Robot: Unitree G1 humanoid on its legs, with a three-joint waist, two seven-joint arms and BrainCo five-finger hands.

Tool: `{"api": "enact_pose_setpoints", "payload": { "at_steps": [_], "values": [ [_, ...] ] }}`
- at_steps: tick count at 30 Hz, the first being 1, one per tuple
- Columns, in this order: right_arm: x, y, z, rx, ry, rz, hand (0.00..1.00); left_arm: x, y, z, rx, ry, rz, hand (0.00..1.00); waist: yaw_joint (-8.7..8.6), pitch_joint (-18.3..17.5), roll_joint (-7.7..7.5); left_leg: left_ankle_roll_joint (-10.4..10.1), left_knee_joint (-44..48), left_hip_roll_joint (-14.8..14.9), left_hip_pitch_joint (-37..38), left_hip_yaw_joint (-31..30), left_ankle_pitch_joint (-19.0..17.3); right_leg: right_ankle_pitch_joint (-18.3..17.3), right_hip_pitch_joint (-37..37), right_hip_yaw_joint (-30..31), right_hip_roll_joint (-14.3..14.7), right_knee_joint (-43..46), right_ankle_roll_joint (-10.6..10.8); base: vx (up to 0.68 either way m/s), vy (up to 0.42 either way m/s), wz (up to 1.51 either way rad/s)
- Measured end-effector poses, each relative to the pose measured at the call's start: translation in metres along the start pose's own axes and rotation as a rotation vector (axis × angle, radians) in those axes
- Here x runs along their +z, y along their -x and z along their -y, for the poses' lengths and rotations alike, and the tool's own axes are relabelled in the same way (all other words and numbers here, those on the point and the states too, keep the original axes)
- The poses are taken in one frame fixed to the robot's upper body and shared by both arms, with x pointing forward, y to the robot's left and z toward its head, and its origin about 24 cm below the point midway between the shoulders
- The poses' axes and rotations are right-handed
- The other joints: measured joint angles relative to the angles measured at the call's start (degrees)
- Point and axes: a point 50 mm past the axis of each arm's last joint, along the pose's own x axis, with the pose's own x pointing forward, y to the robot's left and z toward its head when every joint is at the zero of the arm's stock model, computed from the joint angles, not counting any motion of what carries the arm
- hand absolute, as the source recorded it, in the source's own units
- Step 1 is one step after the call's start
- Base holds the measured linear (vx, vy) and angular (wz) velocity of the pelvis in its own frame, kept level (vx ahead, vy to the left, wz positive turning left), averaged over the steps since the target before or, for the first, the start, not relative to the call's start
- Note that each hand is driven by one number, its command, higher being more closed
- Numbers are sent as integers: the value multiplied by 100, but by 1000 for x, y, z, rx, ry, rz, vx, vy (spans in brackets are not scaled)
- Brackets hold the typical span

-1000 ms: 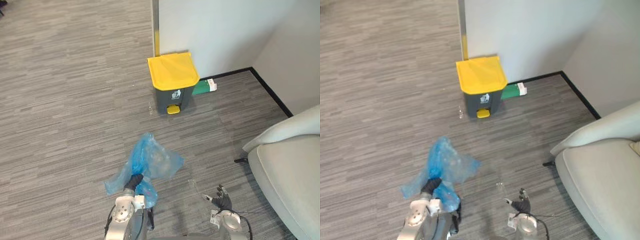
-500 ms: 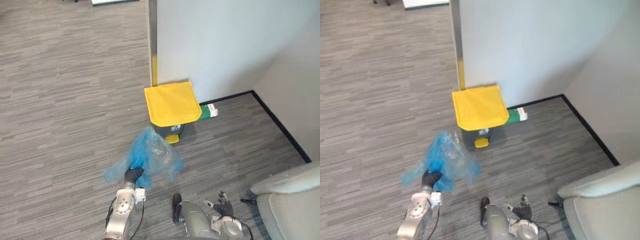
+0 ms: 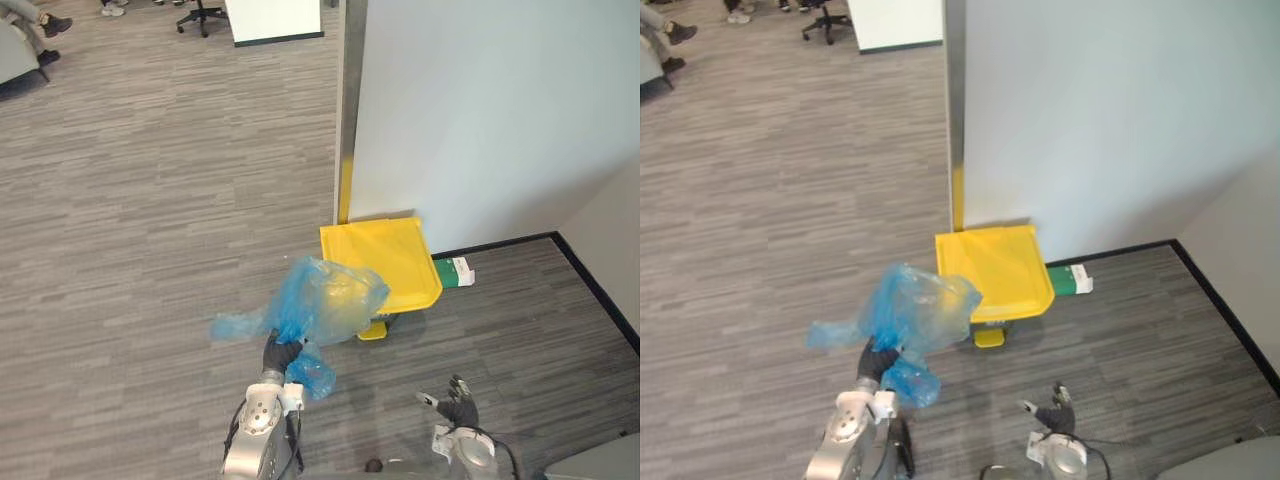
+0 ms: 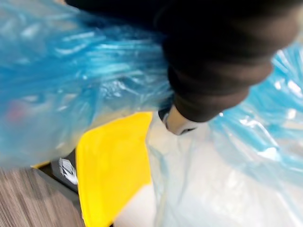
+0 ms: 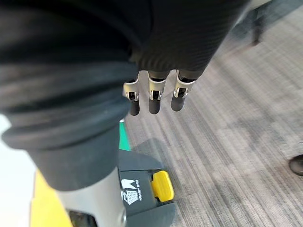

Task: Gather rubbish on tea table into small bin, then transfer packed bag to large trash can.

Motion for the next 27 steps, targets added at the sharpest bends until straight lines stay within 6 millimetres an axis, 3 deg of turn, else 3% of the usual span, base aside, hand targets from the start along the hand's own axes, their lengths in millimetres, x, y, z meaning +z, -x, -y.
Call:
{"api": "enact_pose_setpoints", "payload": {
  "at_steps": [1, 2, 4, 5, 6, 8, 10, 11, 13, 14, 15, 16, 17, 20, 27],
  "values": [
    [1, 0, 0, 0, 1, 2, 0, 0, 0, 0, 1, -1, -2, 100, 8, 28, 7, 13, 2, -38, 98, 41, -77, -31, -91, 72, -54, 322, 61, 200, 181, -55],
    [1, 0, 0, 0, 0, 1, 0, -2, 2, -1, 0, -3, -9, 100, 22, 50, 31, 27, -29, -98, 340, 166, -260, -32, -456, 206, -177, 1327, 230, 137, 157, -44],
    [-1, 1, -2, 2, -2, -6, 0, -3, 3, -1, -16, -24, -13, 100, -40, 116, 52, 74, -54, -159, 819, 265, -570, 461, -1159, 246, -419, 3088, 482, 193, 195, -35],
    [-4, 2, -2, 1, -3, -16, 0, -1, 2, -2, -15, -30, -4, 100, -64, 171, 73, 17, -35, -126, 1147, 290, -784, 361, -1527, 41, -507, 3863, 394, 242, 174, -26],
    [-4, 2, -1, 0, -3, -17, 0, 1, 2, -2, -15, -32, 1, 100, -74, 200, 95, 22, -19, -105, 1247, 305, -860, 287, -1684, -80, -522, 4008, 366, 280, 108, -23],
    [-4, 3, -2, -2, -6, -14, 0, 7, -2, -1, -36, -56, 27, 100, -140, 276, 90, 26, 157, 37, 1420, 304, -1095, 135, -2169, -616, -488, 3719, 240, 228, 9, -3],
    [-4, 3, -2, -6, -9, -15, 0, 14, -8, 3, -64, -79, 55, 100, -178, 353, 5, -37, 420, 164, 1479, 278, -1332, 275, -2392, -1023, -308, 2434, 213, 358, -67, 23],
    [-4, 3, -2, -8, -10, -15, 0, 21, -12, 5, -77, -92, 81, 100, -221, 419, -99, -135, 753, 220, 1473, 227, -1526, 705, -2372, -1157, -168, 1106, 180, 394, -117, 32],
    [-5, 3, -1, -15, -10, -18, 0, 26, -16, 7, -83, -110, 102, 100, -238, 508, -326, -350, 1494, 279, 1463, 134, -1992, 1170, -2118, -1133, -14, -263, 25, 447, -184, 33],
    [-6, 3, 4, -29, -4, -24, 0, 24, -16, 9, -82, -102, 94, 100, -239, 606, -173, -462, 1963, 441, 1494, 27, -2317, 1390, -1920, -1200, 95, -385, -311, 418, -168, 13],
    [-1, 0, 7, -40, -6, -11, 0, 24, -16, 12, -84, -93, 92, 100, -219, 676, 1, -456, 2176, 625, 1462, -56, -2384, 1222, -1895, -1229, 238, -243, -283, 352, -104, 1],
    [1, -2, 6, -41, -17, -4, 0, 24, -17, 12, -87, -92, 92, 100, -200, 752, 24, -397, 2361, 682, 1446, -103, -2299, 1132, -1885, -1198, 236, 12, -254, 292, -83, 4],
    [-2, 0, 7, -49, -31, -19, 0, 19, -17, 12, -92, -93, 72, 100, -195, 771, 20, -290, 2517, 717, 1504, -240, -2221, 850, -1891, -1197, 209, 421, -259, 270, -103, 22],
    [-14, 6, 11, -66, -53, -59, 0, 11, -16, 12, -83, -68, 38, 100, -113, 796, -29, -256, 2774, 863, 1616, -462, -2152, 222, -1888, -1303, 147, 1159, -253, 184, -128, 27],
    [-14, 6, 6, -58, -72, -66, 0, 13, -18, 6, -57, -62, 41, 100, -63, 819, -60, -254, 2710, 1056, 1460, -425, -2153, 27, -2080, -1483, 188, 1394, -269, 44, -70, 8]
  ]
}}
